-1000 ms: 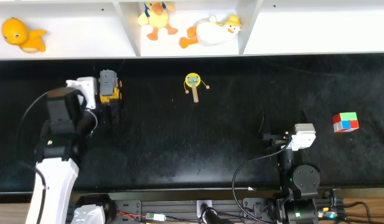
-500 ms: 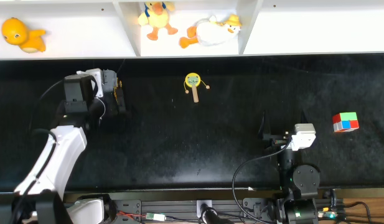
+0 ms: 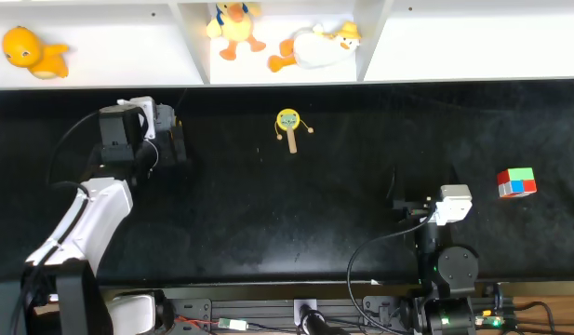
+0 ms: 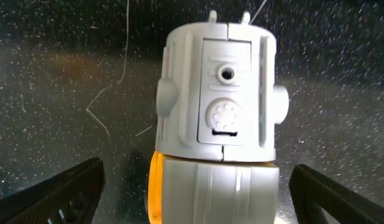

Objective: Store Toys

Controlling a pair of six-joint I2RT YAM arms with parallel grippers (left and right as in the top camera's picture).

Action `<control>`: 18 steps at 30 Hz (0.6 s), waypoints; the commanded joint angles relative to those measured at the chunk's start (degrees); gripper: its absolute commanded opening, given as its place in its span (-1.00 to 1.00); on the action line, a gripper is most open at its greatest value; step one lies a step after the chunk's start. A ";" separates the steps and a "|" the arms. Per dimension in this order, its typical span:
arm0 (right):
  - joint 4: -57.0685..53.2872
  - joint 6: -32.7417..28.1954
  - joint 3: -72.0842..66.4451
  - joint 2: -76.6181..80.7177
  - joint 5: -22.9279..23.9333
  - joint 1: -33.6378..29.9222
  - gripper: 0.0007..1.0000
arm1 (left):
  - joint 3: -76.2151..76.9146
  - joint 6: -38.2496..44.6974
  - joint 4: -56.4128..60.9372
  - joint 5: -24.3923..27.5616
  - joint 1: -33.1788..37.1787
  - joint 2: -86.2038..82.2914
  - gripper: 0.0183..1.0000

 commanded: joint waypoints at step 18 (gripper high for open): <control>0.31 0.24 -0.76 -0.55 0.48 -0.04 0.99 | 1.53 5.86 2.49 -0.90 -0.57 0.63 0.21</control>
